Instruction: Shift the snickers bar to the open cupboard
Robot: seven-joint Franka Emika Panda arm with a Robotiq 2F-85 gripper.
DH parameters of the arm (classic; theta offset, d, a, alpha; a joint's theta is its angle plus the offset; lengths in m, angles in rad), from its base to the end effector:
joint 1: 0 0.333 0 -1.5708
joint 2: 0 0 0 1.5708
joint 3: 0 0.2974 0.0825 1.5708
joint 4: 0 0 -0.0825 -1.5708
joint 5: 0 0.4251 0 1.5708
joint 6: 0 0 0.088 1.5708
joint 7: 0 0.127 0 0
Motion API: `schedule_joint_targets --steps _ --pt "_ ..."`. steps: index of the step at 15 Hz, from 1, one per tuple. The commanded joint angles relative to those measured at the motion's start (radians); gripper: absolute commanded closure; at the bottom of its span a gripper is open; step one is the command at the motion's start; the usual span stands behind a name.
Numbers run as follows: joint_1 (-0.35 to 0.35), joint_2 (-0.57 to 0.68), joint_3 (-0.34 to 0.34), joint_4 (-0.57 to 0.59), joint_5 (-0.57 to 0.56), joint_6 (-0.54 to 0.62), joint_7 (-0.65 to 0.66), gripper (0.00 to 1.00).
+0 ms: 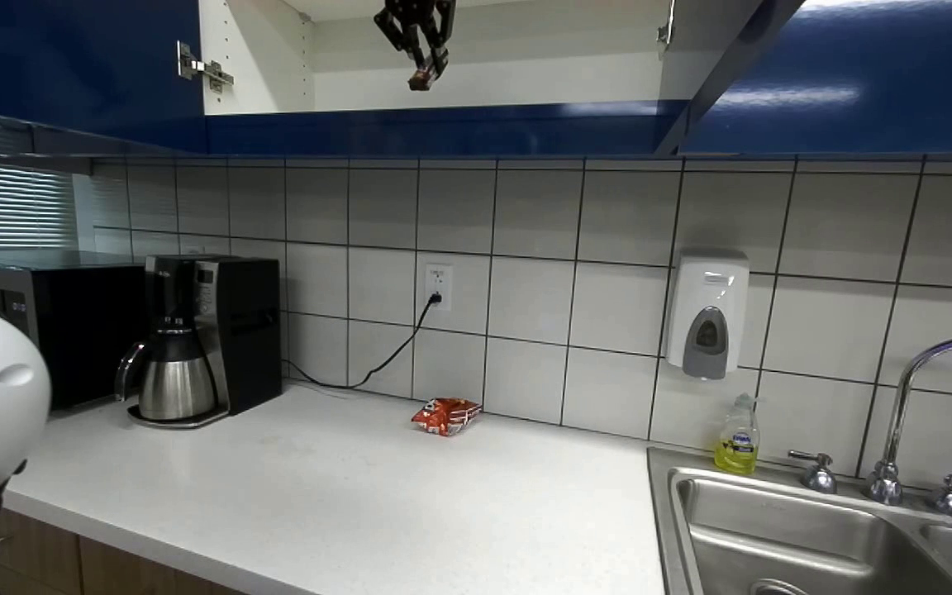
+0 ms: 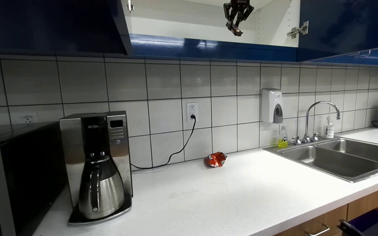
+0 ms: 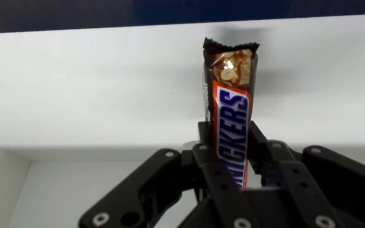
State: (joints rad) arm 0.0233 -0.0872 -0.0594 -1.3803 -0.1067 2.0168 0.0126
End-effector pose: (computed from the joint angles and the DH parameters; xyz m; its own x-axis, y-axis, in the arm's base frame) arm 0.5917 -0.0318 0.7957 0.7503 0.0031 0.6611 -0.0743 -0.9933 0.0890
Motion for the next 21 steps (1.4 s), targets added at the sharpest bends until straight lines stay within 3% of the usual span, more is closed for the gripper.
schedule_joint_targets --steps 1,13,14,16,21 --pt "0.0 0.082 0.005 0.125 -0.03 -0.048 0.043 0.92" --pt "0.005 0.256 -0.006 0.299 -0.043 -0.094 0.07 0.92" --pt "0.005 0.267 -0.007 0.312 -0.045 -0.101 0.076 0.45" --pt "0.006 0.286 -0.009 0.335 -0.046 -0.113 0.084 0.36" --pt "0.004 0.314 -0.014 0.367 -0.043 -0.131 0.095 0.01"
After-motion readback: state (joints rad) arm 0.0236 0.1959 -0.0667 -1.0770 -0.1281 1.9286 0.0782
